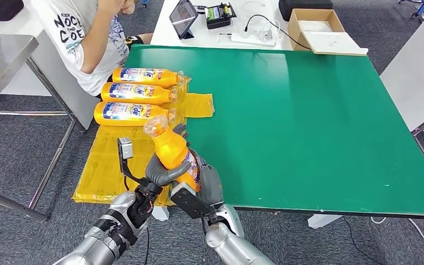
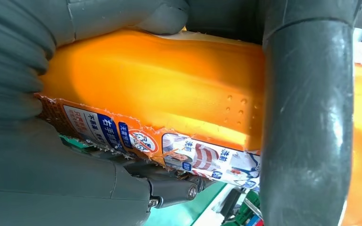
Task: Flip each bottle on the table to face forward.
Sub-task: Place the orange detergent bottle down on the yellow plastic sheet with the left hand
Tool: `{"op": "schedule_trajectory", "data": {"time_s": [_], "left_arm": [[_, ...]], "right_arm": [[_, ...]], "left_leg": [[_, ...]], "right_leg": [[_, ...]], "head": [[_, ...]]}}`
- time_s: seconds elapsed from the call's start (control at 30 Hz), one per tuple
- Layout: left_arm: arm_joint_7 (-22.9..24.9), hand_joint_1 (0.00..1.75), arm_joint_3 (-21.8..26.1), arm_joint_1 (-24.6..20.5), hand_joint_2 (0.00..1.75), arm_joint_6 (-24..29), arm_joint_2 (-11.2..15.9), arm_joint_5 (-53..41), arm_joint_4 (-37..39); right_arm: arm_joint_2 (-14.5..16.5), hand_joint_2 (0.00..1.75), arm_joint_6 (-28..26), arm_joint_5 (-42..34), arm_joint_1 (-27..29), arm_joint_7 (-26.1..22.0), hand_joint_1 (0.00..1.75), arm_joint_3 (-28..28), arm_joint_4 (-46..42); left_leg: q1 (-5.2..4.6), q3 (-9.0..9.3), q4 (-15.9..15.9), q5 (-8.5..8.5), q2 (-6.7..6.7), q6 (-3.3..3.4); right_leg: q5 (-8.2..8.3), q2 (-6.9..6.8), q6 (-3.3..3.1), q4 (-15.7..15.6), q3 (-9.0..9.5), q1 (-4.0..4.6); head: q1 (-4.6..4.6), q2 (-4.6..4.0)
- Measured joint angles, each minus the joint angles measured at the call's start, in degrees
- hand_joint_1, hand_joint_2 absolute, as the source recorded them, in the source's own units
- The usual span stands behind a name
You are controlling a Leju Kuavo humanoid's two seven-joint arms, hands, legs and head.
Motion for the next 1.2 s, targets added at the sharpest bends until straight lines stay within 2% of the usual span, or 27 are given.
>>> {"op": "schedule_trajectory", "data": {"time_s": [0.27, 0.87, 0.9, 0.93, 1.0, 1.03, 1.07, 1.17, 1.2], "left_arm": [[-1.54, 1.75, -0.04, -0.02, 1.75, 0.02, 0.02, -1.14, 0.03], [-1.64, 1.75, 0.01, -0.17, 1.75, 0.81, -0.01, -1.74, 0.01], [-1.64, 1.75, 0.01, -0.17, 1.75, 0.93, -0.01, -1.78, 0.00], [-1.66, 1.75, 0.01, -0.17, 1.75, 1.15, -0.01, -1.86, 0.00], [-1.78, 1.75, 0.01, -0.17, 1.75, 1.91, -0.01, -2.21, -0.08], [-1.90, 1.75, 0.01, -0.18, 1.75, 2.51, -0.02, -2.54, -0.17], [-2.05, 1.75, 0.01, -0.19, 1.75, 3.29, -0.02, -3.02, -0.34], [-2.87, 1.75, 0.27, -0.19, 1.75, 7.12, 0.00, -5.64, -1.16], [-3.40, 1.75, 0.50, -0.17, 1.75, 9.04, 0.00, -7.12, -1.60]], "right_arm": [[-0.04, 1.75, -1.45, -0.72, -0.66, -0.07, 1.75, 1.01, 1.26], [0.16, 1.75, -2.23, -0.11, -1.07, -0.28, 1.74, 0.98, 2.86], [0.16, 1.75, -2.27, -0.10, -1.07, -0.28, 1.67, 0.97, 2.88], [0.17, 1.75, -2.33, -0.07, -1.10, -0.28, 1.31, 0.94, 2.90], [0.19, 1.75, -2.53, 0.09, -1.17, -0.26, 0.45, 0.82, 2.98], [0.20, 1.75, -2.63, 0.23, -1.20, -0.22, 0.08, 0.74, 3.05], [0.21, 1.31, -2.74, 0.41, -1.21, -0.18, 0.00, 0.61, 3.11], [0.25, 0.00, -3.07, 0.73, -1.23, -0.17, 0.00, -0.16, 3.17], [0.27, 0.00, -3.13, 0.69, -1.26, -0.25, 0.00, -0.54, 3.08]], "left_leg": [[0.00, 0.00, 0.00, 0.00, 0.00, 0.00], [0.00, 0.00, 0.00, 0.00, 0.00, 0.00], [0.00, 0.00, 0.00, 0.00, 0.00, 0.00], [0.00, 0.00, 0.00, 0.00, 0.00, 0.00], [0.00, 0.00, 0.00, 0.00, 0.00, 0.00], [0.00, 0.00, 0.00, 0.00, 0.00, 0.00], [0.00, 0.00, 0.00, 0.00, 0.00, 0.00], [0.00, -0.01, 0.00, 0.00, 0.00, 0.00], [0.00, -0.01, 0.00, 0.00, 0.00, 0.00]], "right_leg": [[0.00, 0.00, 0.00, 0.00, 0.00, 0.00], [0.00, 0.00, 0.00, 0.00, 0.00, 0.00], [0.00, 0.00, 0.00, 0.00, 0.00, 0.00], [0.00, 0.00, 0.00, 0.00, 0.00, 0.00], [0.00, 0.00, 0.00, 0.00, 0.00, 0.00], [0.00, 0.00, 0.00, 0.00, 0.00, 0.00], [0.00, 0.00, 0.00, 0.00, 0.00, 0.00], [0.00, 0.00, 0.00, 0.00, 0.01, 0.00], [0.00, 0.00, 0.00, 0.00, 0.01, 0.00]], "head": [[-0.01, 0.00], [0.00, 0.00], [0.00, 0.00], [0.00, 0.00], [0.00, 0.00], [0.00, 0.00], [0.00, 0.00], [0.00, 0.00], [-0.01, 0.00]]}}
